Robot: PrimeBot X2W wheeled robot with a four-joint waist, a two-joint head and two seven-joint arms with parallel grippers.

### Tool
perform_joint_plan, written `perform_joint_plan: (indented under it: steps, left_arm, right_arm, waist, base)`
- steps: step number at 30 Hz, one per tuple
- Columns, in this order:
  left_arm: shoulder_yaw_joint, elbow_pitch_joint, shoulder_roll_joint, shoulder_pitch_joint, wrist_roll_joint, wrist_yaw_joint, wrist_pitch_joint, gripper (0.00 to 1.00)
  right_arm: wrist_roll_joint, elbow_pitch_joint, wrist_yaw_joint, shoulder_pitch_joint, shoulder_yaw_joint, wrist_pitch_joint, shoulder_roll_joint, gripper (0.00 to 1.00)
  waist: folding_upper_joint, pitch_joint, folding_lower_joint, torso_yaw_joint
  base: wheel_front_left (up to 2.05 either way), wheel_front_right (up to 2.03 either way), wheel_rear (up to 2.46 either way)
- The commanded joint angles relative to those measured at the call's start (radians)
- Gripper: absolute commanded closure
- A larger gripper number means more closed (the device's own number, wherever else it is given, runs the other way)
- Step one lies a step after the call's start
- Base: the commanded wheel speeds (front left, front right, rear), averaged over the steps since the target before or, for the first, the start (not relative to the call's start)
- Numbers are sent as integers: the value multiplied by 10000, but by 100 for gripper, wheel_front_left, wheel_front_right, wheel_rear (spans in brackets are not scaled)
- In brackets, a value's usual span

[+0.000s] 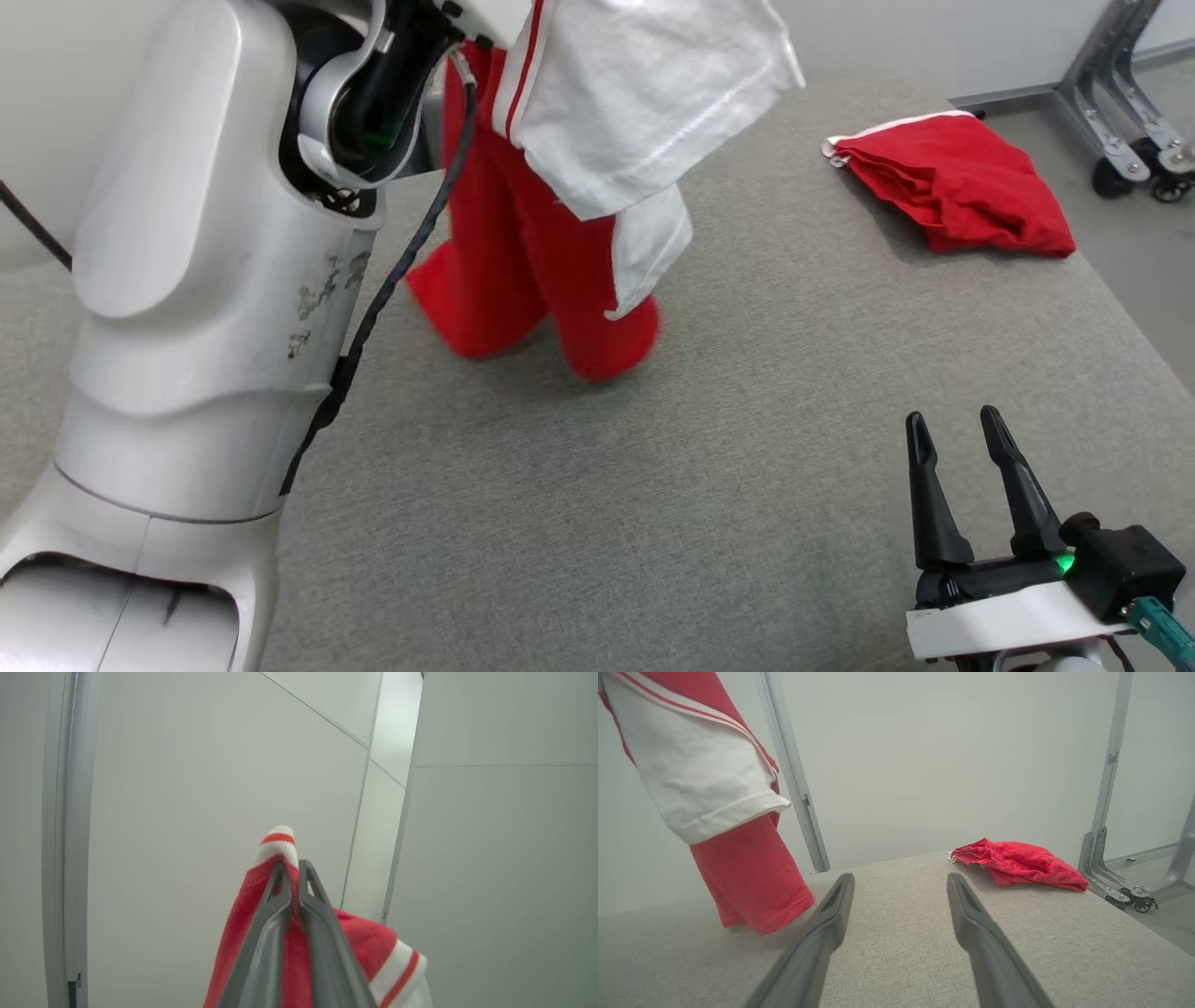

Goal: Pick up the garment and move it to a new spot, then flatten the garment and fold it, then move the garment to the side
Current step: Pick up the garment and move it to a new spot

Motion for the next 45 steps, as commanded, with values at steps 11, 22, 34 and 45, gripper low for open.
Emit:
perform_joint_plan:
  steps: [11, 22, 34, 45]
  left_arm:
    - [-1216, 1400, -95, 1554, -299, -177, -172, 100]
    - [-2119, 4050, 486, 4275, 706, -13, -2050, 100]
    - [-1593, 3991, 124, 5797, 1518, 350, -4662, 0]
    - [2130, -962, -58, 11093, 3682, 558, -4654, 0]
  right_arm:
    - [138, -36, -19, -263, -3, -3, 156, 0]
    - [148, -30, -19, -874, 425, -3, 175, 0]
    - [-165, 214, -19, -243, 698, -5, -178, 0]
    - [-343, -52, -17, 795, 745, -5, -244, 0]
  waist:
    - [0, 770, 0, -296]
    - [0, 2106, 0, -4]
    - [0, 375, 0, 1370]
    - [0, -1363, 0, 2502]
  base:
    - [0, 0, 0]
    - [0, 0, 0]
    - [0, 0, 0]
    - [0, 0, 0]
